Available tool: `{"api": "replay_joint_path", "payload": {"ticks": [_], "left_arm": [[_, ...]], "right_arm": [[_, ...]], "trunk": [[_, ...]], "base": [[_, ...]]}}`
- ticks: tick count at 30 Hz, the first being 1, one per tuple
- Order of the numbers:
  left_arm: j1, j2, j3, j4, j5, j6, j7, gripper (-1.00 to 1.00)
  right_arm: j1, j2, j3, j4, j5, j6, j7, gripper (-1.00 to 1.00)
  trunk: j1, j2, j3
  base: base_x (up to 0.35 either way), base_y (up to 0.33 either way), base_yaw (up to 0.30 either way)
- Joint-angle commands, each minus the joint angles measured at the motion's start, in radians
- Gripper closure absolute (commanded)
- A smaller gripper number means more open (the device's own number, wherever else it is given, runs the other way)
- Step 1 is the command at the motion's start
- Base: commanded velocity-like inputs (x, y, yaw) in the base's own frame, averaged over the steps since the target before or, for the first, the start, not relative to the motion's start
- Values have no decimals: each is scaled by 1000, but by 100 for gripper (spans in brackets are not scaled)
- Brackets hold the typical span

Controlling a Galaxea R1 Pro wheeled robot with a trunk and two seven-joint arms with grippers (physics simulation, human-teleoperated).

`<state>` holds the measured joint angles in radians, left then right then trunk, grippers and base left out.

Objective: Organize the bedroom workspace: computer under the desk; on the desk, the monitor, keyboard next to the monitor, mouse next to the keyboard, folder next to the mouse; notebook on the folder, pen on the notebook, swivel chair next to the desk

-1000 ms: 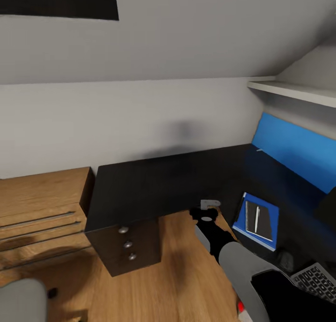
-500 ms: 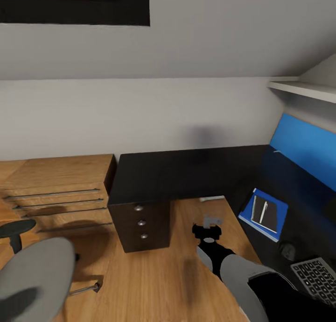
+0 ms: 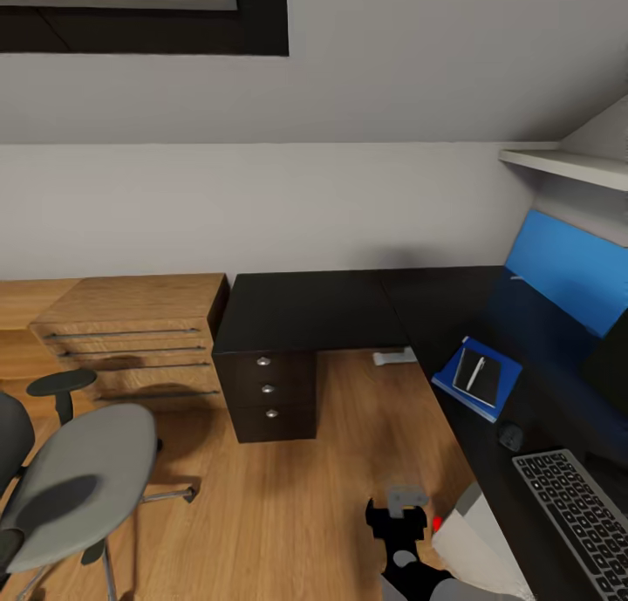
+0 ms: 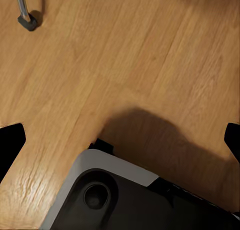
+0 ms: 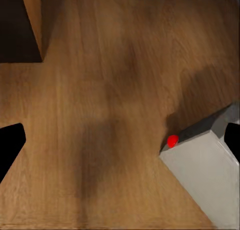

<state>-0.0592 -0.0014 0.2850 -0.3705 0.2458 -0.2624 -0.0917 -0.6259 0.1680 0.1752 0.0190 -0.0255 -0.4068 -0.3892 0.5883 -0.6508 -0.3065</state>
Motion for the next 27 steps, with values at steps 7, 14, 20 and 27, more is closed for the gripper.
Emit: {"api": "replay_joint_path", "payload": {"ticks": [7,14,20,27], "left_arm": [[-1,0,3,2,10,-1,-10,-100],[-1,1,4,4,12,-3,-10,-100],[-1,-2,4,6,12,-9,-12,-100],[-1,-4,3,27,11,-9,-13,-100]], "right_arm": [[102,-13,9,4,22,-49,-5,-100],[141,-28,9,4,23,-57,-5,-100],[163,-38,8,4,22,-61,-4,-100],[180,-38,9,4,21,-104,-4,-100]], "trunk": [[0,-1,-1],[0,-1,-1],[0,-1,-1],[0,-1,6]], "base": [[-313,-161,5],[-311,-158,1],[-122,-56,0],[-6,-3,39]]}}
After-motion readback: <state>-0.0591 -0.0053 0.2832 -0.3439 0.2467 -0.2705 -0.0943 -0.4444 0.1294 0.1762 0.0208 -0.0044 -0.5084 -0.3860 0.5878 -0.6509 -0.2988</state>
